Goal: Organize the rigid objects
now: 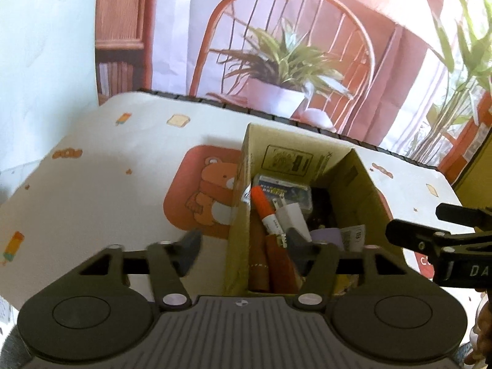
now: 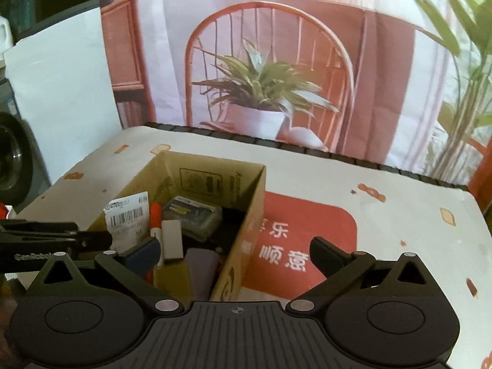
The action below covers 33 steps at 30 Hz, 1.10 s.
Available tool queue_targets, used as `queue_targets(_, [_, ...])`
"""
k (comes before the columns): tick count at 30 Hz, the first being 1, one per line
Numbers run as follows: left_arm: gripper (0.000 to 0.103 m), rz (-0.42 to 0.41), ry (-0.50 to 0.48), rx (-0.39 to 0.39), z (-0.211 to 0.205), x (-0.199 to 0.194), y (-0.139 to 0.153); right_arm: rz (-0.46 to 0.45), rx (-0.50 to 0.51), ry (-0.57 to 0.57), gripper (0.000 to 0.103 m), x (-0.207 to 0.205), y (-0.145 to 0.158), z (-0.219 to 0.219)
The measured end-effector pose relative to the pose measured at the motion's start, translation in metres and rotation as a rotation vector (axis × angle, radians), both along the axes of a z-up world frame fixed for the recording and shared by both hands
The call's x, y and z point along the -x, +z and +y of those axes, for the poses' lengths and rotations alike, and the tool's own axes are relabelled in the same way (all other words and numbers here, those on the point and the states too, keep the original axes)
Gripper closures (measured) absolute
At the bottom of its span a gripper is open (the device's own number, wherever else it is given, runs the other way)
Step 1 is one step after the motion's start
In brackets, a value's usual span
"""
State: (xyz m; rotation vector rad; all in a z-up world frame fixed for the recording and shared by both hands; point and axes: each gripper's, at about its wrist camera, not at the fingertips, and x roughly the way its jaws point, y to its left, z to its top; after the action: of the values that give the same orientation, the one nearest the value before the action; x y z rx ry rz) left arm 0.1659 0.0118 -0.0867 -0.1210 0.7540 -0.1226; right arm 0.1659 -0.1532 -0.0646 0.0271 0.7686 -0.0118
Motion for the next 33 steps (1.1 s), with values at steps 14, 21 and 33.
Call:
queue_targets(14, [0.000,-0.028,-0.022,-0.044,-0.003,0.032,0.032,-0.016,0.002,-0.092,0.000,0.042,0.025,0.000])
queue_targets(21, [0.000,-0.015,-0.030,-0.054,-0.002,0.054,0.049,-0.010,-0.013,-0.137,0.000,0.068,0.040,-0.007])
queue_targets(33, [0.000,-0.007,-0.045,-0.124,0.001,0.097,0.068,-0.044,-0.046,-0.160,0.000,0.117,0.065,-0.007])
